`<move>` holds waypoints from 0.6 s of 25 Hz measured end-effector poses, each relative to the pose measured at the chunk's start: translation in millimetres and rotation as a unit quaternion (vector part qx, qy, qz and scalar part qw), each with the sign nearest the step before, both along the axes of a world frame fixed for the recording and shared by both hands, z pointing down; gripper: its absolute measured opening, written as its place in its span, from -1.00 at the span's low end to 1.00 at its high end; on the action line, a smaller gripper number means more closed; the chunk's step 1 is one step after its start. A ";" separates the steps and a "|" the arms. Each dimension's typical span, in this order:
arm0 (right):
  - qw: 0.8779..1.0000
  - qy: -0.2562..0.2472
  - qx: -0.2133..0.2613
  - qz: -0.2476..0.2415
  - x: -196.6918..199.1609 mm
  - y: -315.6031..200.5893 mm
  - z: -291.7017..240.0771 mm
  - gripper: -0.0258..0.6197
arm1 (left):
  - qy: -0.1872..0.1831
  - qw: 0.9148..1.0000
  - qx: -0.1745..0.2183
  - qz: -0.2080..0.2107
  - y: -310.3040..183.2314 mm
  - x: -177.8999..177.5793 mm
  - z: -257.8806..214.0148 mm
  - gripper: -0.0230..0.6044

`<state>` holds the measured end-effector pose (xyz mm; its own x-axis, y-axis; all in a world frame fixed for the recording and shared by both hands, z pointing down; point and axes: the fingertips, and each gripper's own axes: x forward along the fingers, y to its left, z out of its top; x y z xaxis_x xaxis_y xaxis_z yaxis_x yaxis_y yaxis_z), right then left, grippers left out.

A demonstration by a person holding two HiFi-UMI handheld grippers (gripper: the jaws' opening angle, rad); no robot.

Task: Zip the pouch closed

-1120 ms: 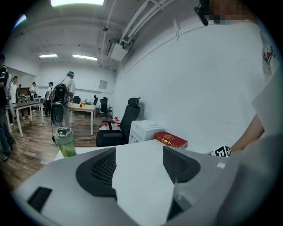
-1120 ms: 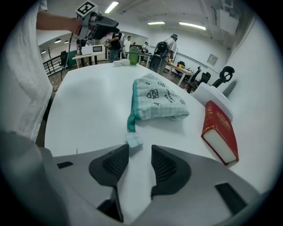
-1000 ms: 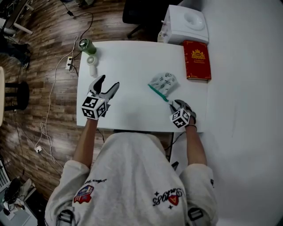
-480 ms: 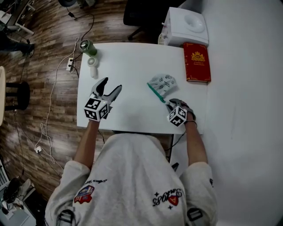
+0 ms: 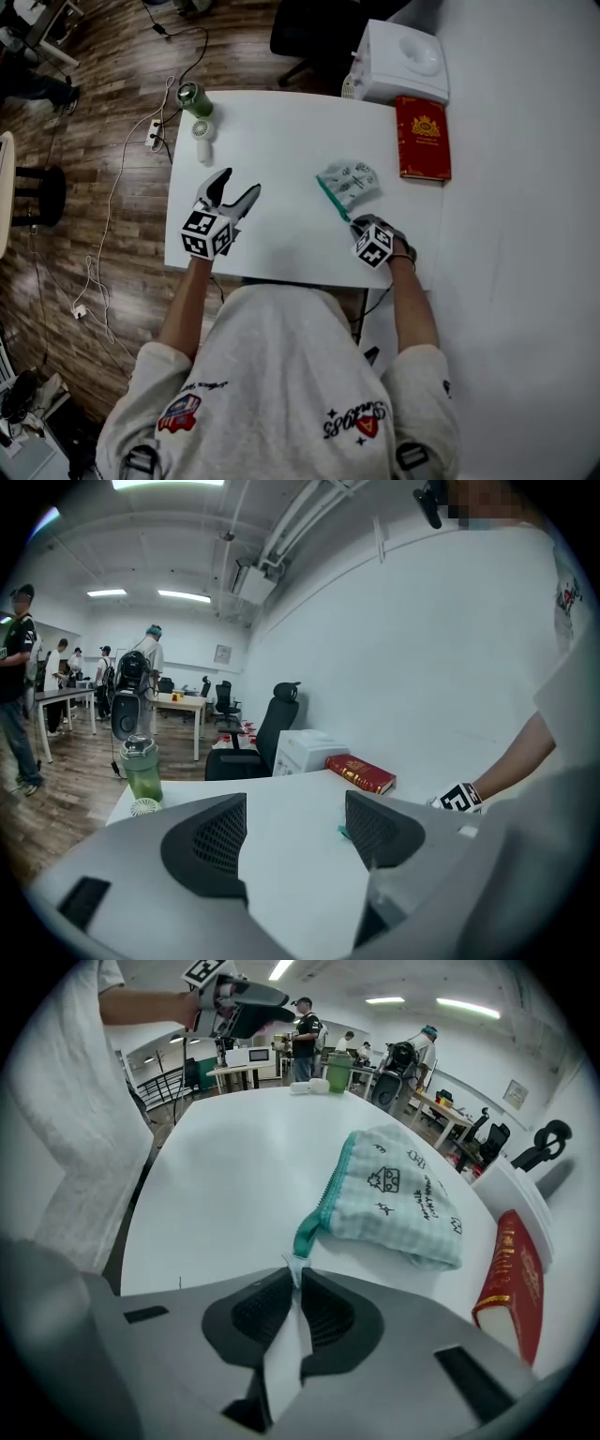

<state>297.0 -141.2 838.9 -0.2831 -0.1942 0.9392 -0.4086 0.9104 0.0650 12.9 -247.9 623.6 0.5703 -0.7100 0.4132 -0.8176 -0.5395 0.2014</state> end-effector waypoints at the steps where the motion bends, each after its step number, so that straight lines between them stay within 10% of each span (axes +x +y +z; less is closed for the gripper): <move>1: 1.000 0.000 -0.005 0.004 -0.7 0.4 0.1 -0.81 | 0.000 1.000 0.000 0.001 0.6 0.7 0.1 0.10; 15: 0.978 -0.137 -0.086 0.133 -28.3 -3.0 -40.2 -0.85 | 0.006 1.000 0.003 0.024 -0.6 8.5 -5.2 0.10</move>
